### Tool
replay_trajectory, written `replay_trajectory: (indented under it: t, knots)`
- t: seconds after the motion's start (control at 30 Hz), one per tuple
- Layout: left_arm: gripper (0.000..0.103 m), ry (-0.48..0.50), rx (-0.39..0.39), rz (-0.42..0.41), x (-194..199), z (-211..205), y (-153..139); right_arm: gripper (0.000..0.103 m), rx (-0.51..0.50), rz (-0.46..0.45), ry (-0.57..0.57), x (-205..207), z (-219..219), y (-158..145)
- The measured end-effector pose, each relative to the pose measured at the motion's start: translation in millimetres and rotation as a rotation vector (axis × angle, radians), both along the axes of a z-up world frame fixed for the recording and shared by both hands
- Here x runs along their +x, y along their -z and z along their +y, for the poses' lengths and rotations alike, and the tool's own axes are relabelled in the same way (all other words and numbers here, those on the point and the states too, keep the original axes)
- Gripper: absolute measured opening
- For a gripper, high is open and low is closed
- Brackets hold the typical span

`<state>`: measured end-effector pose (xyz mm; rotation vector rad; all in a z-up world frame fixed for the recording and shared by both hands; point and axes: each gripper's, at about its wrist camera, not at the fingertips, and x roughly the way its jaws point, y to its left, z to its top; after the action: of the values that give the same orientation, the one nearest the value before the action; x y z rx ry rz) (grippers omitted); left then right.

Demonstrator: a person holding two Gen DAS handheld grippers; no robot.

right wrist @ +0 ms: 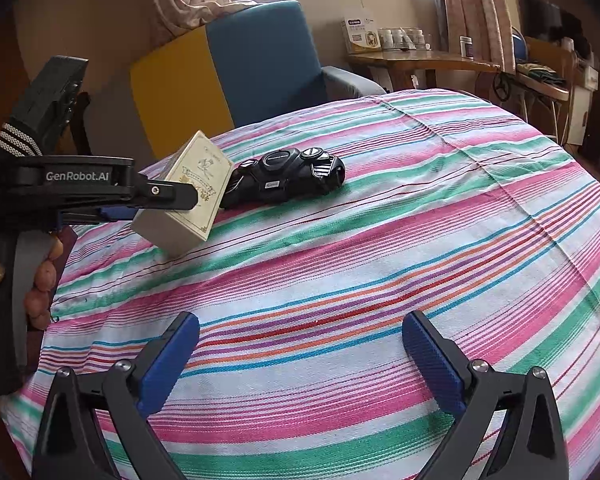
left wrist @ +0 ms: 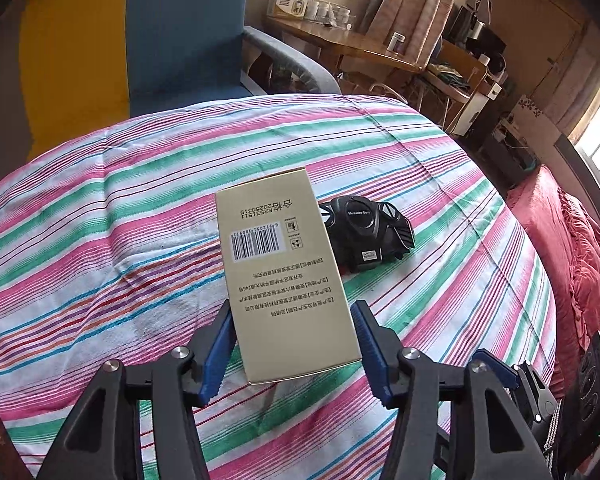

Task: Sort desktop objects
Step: 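Grasp the cream printed box with the left gripper while the right reaches the black device, then grasp the black Mercedes-Benz device with the right gripper while the left holds the box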

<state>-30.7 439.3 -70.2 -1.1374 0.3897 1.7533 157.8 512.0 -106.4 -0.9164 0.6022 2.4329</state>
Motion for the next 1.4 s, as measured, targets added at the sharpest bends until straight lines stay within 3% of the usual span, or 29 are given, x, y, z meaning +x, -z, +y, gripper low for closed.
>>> replay_trajectory:
  t: [0.17, 0.3, 0.57, 0.7, 0.8, 0.87, 1.03, 1.4]
  knots:
    - [0.054, -0.033, 0.017, -0.029, 1, -27, -3, 0.103, -0.002, -0.023, -0.01, -3, 0, -1]
    - [0.053, -0.065, 0.01, -0.007, 6, -62, -3, 0.103, -0.013, -0.042, -0.023, -19, 10, -7]
    - [0.051, -0.106, 0.026, 0.009, 25, -120, 2, 0.102, 0.062, -0.011, -0.008, -98, 58, -39]
    - [0.051, -0.111, 0.005, -0.004, 34, -134, 11, 0.102, 0.037, -0.043, -0.041, -146, 71, -37]
    - [0.051, -0.124, -0.01, -0.016, 37, -143, 17, 0.095, 0.019, -0.103, -0.084, -166, 71, -24]
    - [0.051, -0.132, -0.013, -0.022, 39, -149, 20, 0.093, 0.057, -0.129, -0.107, -167, 64, -21]
    - [0.051, -0.148, -0.01, -0.026, 48, -166, 22, 0.072, 0.023, -0.167, -0.218, -147, 44, -13]
    - [0.051, -0.183, -0.008, -0.034, 69, -213, 20, 0.072, 0.009, -0.164, -0.384, -85, -29, -8]
